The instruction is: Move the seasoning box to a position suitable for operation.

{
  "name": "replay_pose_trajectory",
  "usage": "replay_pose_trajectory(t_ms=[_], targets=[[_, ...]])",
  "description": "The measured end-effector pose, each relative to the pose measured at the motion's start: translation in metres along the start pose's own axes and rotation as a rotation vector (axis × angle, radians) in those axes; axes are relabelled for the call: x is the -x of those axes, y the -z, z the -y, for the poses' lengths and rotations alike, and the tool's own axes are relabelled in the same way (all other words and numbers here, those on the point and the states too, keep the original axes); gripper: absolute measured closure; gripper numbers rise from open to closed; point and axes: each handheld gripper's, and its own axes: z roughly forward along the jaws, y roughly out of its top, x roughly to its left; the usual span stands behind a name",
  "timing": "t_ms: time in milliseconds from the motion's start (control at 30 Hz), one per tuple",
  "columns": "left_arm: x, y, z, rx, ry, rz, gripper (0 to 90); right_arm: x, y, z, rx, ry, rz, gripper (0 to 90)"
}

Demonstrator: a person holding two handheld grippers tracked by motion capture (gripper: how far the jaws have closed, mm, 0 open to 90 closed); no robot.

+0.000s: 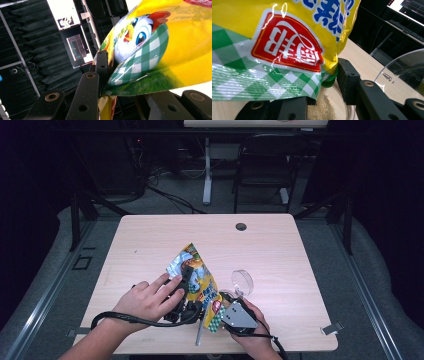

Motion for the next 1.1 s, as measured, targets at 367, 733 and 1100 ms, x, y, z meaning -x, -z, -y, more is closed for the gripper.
replay_pose_trajectory(t_ms=[367, 733, 1100], targets=[[-0.0008, 0.0008, 0.0000, -0.001, -0.006, -0.015, 78.4, 0.0001, 0.0001, -0.0005, 0.002, -0.002, -0.003, 70.2], [-0.0013, 0.0012, 0.0002, 0.000, 0.000, -0.005, 78.4, 0.0003, 0.0006, -0.0011, 0.002, -0.003, -0.001, 70.2], [-0.0040, 0.0022, 0.0002, 0.001, -0.007, -0.010, 78.4, 0.0006, 0.0011, -0.0019, 0.007, -0.007, -0.002, 70.2]])
